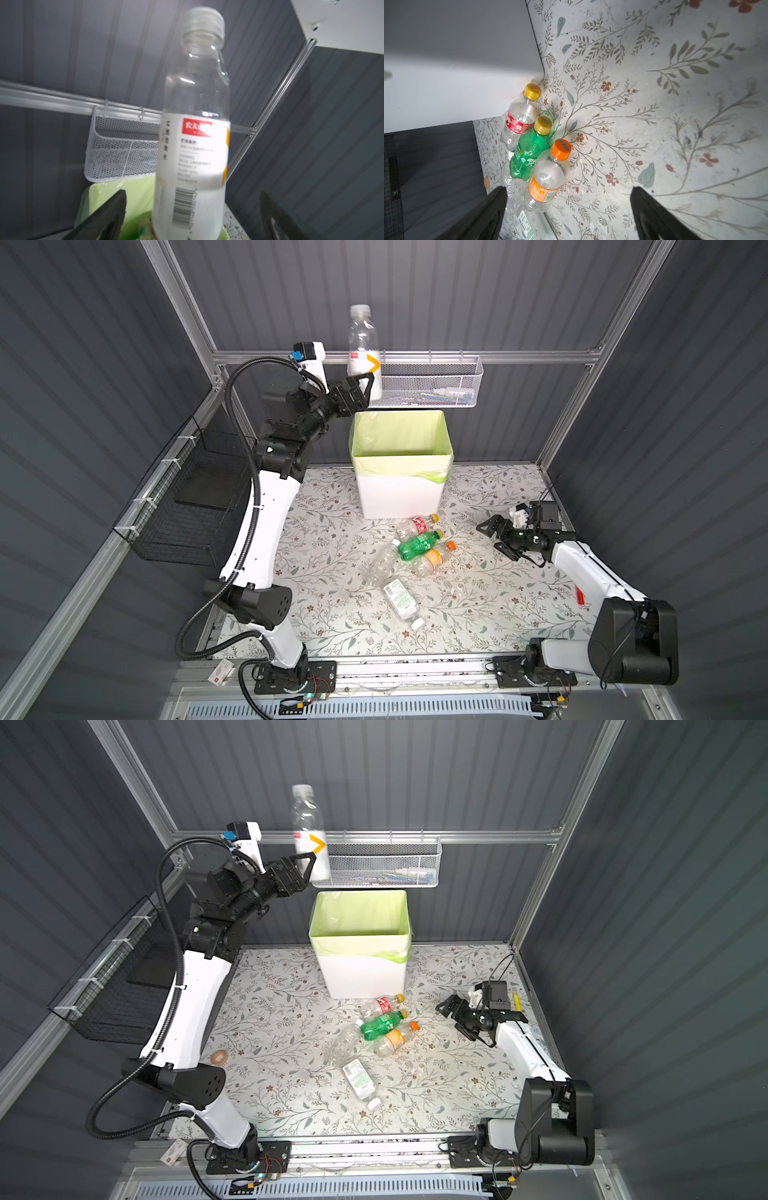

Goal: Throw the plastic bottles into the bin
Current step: 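Lift the white-label bottle with the left gripper over the bin and release, then grasp the clear orange-cap bottle with the right gripper while the left arm withdraws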

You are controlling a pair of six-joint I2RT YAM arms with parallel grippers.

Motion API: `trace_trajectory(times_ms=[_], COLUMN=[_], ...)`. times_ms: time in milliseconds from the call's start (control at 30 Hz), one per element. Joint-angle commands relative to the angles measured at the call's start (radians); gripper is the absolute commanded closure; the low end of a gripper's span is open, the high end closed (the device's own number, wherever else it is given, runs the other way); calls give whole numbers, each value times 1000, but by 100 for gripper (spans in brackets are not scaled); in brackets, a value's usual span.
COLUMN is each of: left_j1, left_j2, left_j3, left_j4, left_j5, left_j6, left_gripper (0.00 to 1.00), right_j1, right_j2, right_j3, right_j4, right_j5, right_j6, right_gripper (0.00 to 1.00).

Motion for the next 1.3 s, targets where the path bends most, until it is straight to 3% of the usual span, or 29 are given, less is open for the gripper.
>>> trace_trajectory(times_ms=[0,267,433,600,833,1267], left_j1=[39,82,112,140,149,149], left_j2=[5,-130,-253,-383,-535,-551], left_j3=[-42,-213,-411,-714,-1084,-1252], left_j4=[-44,-20,-7,-10,5,12], left_j5=[-13,-82,-126,-171,-170,-109], left_j6=[15,78,133,191,177,162], left_gripper=[1,1,0,1,1,1], right_j1=[3,19,111,158,333,518], right_j2=[-12,36,64,54,113,311], right_j3=[1,19,86,66,74,171], right_j4=[-26,-8,-130,-121,-74,-6], right_j5=[9,15,144,178,285,348], right_j6=[-16,-16,-83,36,276,397], right_gripper=[5,5,5,5,4,8])
